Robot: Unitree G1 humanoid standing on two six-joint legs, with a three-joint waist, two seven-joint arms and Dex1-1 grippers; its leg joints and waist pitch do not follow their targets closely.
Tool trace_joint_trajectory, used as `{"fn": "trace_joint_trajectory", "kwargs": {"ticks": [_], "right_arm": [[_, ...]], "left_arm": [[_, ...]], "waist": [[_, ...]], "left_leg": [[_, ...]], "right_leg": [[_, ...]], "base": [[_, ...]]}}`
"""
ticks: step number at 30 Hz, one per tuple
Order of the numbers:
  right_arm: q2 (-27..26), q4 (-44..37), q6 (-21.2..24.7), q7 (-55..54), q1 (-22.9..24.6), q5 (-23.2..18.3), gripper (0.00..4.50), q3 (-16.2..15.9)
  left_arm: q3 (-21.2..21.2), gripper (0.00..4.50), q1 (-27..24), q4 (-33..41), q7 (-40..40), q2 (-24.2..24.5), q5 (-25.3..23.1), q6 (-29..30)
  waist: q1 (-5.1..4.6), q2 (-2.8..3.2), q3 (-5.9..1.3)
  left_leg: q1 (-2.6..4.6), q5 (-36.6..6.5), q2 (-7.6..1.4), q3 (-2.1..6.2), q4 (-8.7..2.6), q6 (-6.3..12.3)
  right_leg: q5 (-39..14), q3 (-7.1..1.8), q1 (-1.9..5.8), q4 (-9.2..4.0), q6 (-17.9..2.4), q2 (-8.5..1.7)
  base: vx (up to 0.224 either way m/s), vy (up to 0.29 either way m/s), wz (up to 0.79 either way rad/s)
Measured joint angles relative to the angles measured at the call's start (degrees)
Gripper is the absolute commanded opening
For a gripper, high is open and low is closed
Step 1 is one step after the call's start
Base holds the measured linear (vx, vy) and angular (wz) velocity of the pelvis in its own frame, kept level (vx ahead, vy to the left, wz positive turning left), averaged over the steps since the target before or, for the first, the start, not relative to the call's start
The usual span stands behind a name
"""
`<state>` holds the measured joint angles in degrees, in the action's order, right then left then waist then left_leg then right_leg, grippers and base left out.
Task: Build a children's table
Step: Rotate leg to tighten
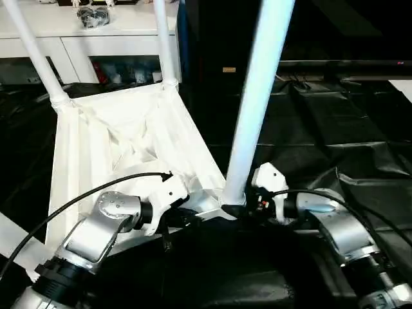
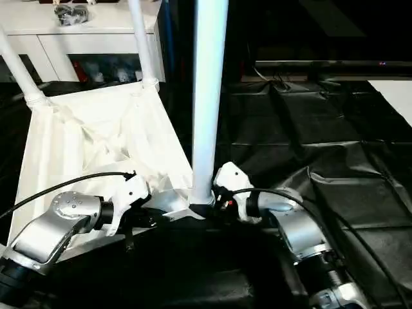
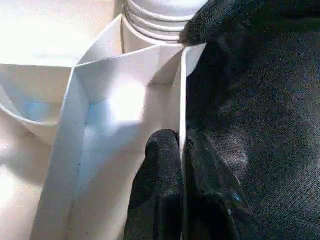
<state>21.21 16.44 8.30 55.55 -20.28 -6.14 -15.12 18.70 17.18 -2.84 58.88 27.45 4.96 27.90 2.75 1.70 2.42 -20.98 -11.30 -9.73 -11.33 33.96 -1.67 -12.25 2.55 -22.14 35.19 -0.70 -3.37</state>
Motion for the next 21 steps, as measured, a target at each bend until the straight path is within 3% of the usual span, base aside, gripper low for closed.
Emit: {"fn": "trace_joint_trajectory", "kwargs": {"ticks": [12, 17, 21], "right_arm": [[-2.73, 2.14, -0.24, -3.58, -0.17, 0.20, 2.77, 0.95], [-10.39, 6.03, 1.10, -20.47, -0.30, 2.56, 2.77, 5.74], [-15.67, 7.92, 3.29, -31.64, -1.57, 4.61, 2.77, 7.52]], "left_arm": [[-0.54, 0.00, 0.00, -0.92, -2.52, -1.49, -0.42, -0.55], [-1.88, 0.00, 3.73, -7.11, -12.46, -10.79, -2.76, -0.26], [-2.08, 0.00, 5.68, -10.51, -17.68, -15.04, -3.90, 0.51]], "waist": [[-0.48, 0.01, -0.04], [-0.63, -0.10, -0.12], [-0.79, -0.10, -0.29]], "left_leg": [[0.06, -0.01, 0.00, 0.00, 0.07, -0.03], [0.35, -0.01, 0.07, -0.03, 0.18, -0.06], [0.57, -0.02, 0.11, -0.03, 0.17, -0.07]], "right_leg": [[0.03, -0.02, 0.06, 0.11, -0.04, 0.00], [0.05, -0.13, 0.33, 0.01, -0.08, -0.05], [-0.12, -0.18, 0.51, -0.12, 0.22, -0.07]], "base": [[0.000, 0.000, 0.00], [0.000, 0.000, 0.00], [0.000, 0.000, 0.00]]}}
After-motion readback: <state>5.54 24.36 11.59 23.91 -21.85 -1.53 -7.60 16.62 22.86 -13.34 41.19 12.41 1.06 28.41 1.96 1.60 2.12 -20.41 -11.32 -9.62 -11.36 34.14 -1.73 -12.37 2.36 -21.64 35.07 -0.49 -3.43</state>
